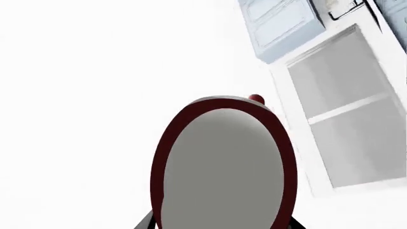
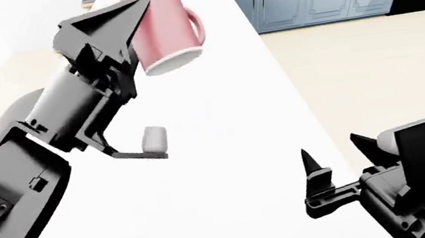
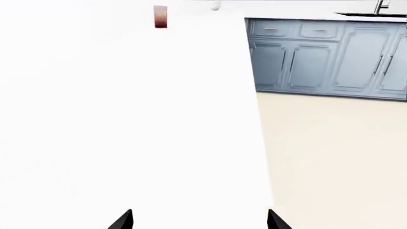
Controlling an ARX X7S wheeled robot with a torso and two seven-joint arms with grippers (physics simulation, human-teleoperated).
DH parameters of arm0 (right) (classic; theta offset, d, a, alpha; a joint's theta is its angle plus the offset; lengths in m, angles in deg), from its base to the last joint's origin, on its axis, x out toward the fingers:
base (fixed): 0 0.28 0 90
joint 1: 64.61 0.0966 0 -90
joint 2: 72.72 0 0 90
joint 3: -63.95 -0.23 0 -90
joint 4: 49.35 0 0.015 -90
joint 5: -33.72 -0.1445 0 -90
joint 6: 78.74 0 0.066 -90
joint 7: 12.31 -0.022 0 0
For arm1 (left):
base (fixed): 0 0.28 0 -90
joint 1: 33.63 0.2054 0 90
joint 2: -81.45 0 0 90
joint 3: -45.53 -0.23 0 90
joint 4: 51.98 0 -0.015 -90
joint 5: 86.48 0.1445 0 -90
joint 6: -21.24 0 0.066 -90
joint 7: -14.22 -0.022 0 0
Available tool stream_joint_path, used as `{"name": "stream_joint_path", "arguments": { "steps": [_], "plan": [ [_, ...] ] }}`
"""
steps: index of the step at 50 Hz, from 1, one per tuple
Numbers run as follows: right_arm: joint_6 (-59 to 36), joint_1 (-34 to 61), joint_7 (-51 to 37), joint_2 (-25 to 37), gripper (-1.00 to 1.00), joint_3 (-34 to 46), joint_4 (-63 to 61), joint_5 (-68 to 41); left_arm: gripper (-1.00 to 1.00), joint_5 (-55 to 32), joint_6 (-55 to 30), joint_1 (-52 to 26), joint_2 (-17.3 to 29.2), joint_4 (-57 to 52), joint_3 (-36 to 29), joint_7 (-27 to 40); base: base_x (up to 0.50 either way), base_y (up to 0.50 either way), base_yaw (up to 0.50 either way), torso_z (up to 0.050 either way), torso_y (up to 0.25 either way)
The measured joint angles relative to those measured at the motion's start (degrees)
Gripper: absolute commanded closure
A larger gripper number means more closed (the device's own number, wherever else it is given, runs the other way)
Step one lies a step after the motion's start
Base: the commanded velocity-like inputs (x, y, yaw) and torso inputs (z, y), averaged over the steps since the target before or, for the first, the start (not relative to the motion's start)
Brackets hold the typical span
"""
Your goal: A wet mug is on the counter and needs to be dried. Pick it up and place it upside down in the open cabinet.
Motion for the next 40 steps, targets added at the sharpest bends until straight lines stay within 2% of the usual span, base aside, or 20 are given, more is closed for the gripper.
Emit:
{"name": "stream_joint_path", "arguments": {
  "steps": [9, 16, 27, 40],
  "plan": [
    [-3.13, 5.45, 1.72, 6.75, -1.00, -1.33, 6.58, -18.28, 1.00, 13.83, 8.60, -2.16, 1.04, 4.89, -6.46, 14.11, 0.00, 0.00, 0.00, 0.000, 0.000],
    [-5.97, 9.47, 6.95, 12.25, -1.00, -2.05, 12.17, -30.77, 1.00, 20.15, 12.33, -2.67, 1.04, 8.39, -9.28, 21.04, 0.00, 0.00, 0.00, 0.000, 0.000],
    [-9.60, 16.40, 14.41, 19.24, -1.00, -1.20, 18.79, -45.30, 1.00, 24.49, 14.12, -1.97, 0.40, 11.75, -10.97, 26.48, 0.00, 0.00, 0.00, 0.000, 0.000],
    [-9.81, 23.07, 15.80, 22.52, -1.00, 1.64, 21.51, -53.02, 1.00, 25.96, 13.87, -0.51, -0.42, 12.79, -10.98, 29.56, 0.00, 0.00, 0.00, 0.000, 0.000]
  ]
}}
